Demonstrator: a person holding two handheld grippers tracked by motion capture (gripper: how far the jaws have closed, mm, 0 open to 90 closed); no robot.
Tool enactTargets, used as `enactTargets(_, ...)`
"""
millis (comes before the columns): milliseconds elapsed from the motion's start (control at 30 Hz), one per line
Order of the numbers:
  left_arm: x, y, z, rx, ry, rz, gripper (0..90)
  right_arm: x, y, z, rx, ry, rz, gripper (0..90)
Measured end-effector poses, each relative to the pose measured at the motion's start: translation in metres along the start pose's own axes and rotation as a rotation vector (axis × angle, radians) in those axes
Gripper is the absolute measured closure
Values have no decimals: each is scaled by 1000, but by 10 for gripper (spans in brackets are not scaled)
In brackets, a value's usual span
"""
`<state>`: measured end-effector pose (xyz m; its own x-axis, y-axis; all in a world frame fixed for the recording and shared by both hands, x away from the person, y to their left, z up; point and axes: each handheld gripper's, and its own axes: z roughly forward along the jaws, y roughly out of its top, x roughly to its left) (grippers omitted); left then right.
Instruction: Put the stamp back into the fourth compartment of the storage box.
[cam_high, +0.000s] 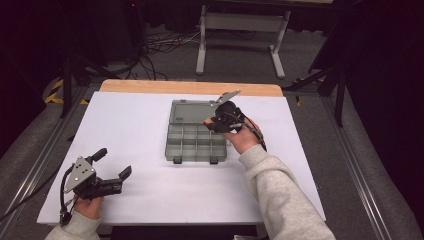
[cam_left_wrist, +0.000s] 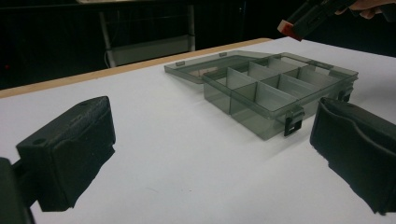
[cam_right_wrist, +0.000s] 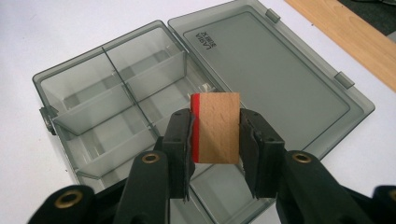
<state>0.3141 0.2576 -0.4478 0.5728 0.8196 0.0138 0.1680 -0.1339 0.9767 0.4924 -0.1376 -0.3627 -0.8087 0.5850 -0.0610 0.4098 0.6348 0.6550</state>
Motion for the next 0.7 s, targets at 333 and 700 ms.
enactTargets(333, 0, 0, 0, -1, -1, 1, 10, -8, -5, 12, 57, 0, 38, 658)
enactTargets(700, 1, 0, 0, 0, -1, 1, 10, -14, -9, 18, 113, -13, 61, 659)
